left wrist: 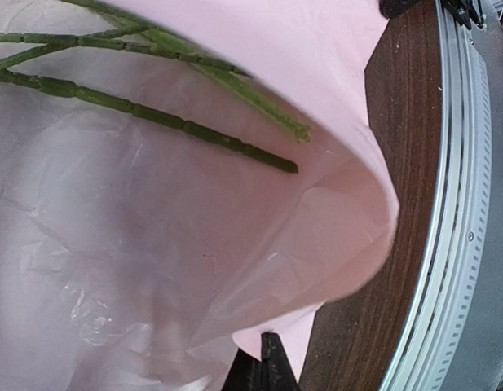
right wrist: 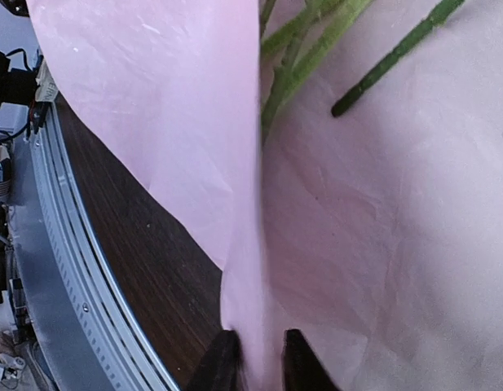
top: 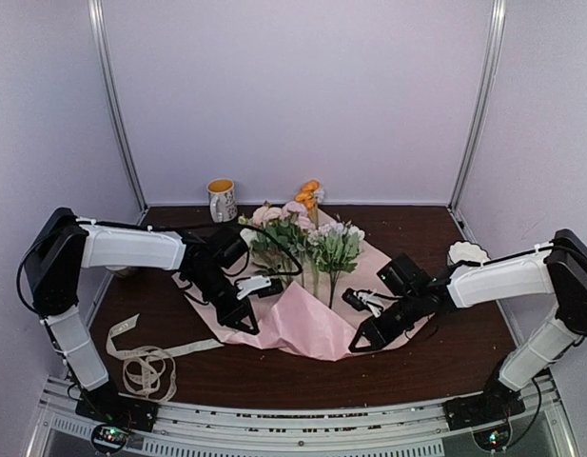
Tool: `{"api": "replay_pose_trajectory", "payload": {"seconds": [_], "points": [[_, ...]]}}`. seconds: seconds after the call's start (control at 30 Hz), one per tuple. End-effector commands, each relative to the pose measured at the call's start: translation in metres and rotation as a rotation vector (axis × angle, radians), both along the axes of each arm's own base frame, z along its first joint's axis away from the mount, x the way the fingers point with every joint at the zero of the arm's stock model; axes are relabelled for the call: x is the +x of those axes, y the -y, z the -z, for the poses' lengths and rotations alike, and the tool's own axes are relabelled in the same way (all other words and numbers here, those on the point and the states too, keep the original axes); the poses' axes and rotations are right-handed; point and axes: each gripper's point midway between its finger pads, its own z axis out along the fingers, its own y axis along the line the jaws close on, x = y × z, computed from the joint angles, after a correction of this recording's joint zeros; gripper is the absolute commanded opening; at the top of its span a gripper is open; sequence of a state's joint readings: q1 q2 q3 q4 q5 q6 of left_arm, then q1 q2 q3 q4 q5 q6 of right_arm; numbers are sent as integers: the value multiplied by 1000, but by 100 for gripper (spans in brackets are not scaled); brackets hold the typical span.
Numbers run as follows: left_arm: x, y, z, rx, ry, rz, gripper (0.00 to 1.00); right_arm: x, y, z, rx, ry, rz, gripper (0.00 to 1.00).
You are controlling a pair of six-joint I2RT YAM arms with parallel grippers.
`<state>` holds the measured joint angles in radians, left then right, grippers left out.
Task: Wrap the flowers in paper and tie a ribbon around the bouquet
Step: Fold the bottom corner of the flattened wrapping paper at the center of the board.
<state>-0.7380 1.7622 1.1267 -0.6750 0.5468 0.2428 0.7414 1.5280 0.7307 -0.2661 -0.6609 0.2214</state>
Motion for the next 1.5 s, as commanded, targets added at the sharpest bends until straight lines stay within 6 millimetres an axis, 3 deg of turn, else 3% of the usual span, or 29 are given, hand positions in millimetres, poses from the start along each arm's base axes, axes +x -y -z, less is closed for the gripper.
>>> {"api": "replay_pose_trajectory", "payload": {"seconds": [0.0,0.17,0.27,0.33,0.43,0.53,0.77,0.93,1.03,1.13,1.4,1.47], "points": [[6,0,-2,17,-16,-4,0,-7,3,-3,20,-23,18,3],[8,-19,3,114,-27,-2,0,-4,18,3,-33,-38,81,0],[1,-22,-6,93,-36,2,32,-1,21,5,-23,-51,111,0],[-10,-17,-17,24,-41,35,47,0,16,3,-5,-66,112,0],[-30,-15,-21,-13,-5,119,62,5,10,-2,20,-67,122,0],[-41,-20,-12,32,42,179,71,6,10,-3,10,-67,122,0],[-34,-23,-4,35,165,222,68,11,9,5,4,-99,135,0],[-7,-37,3,137,336,205,70,17,10,1,29,-100,158,0],[0,-29,-2,85,401,190,67,19,9,2,28,-101,153,0],[-5,-24,-3,54,415,203,56,23,6,2,23,-96,145,0],[-25,-11,6,59,409,304,57,40,6,3,-39,-65,171,0],[-27,-10,6,65,403,310,52,44,3,2,-40,-78,180,0]]}}
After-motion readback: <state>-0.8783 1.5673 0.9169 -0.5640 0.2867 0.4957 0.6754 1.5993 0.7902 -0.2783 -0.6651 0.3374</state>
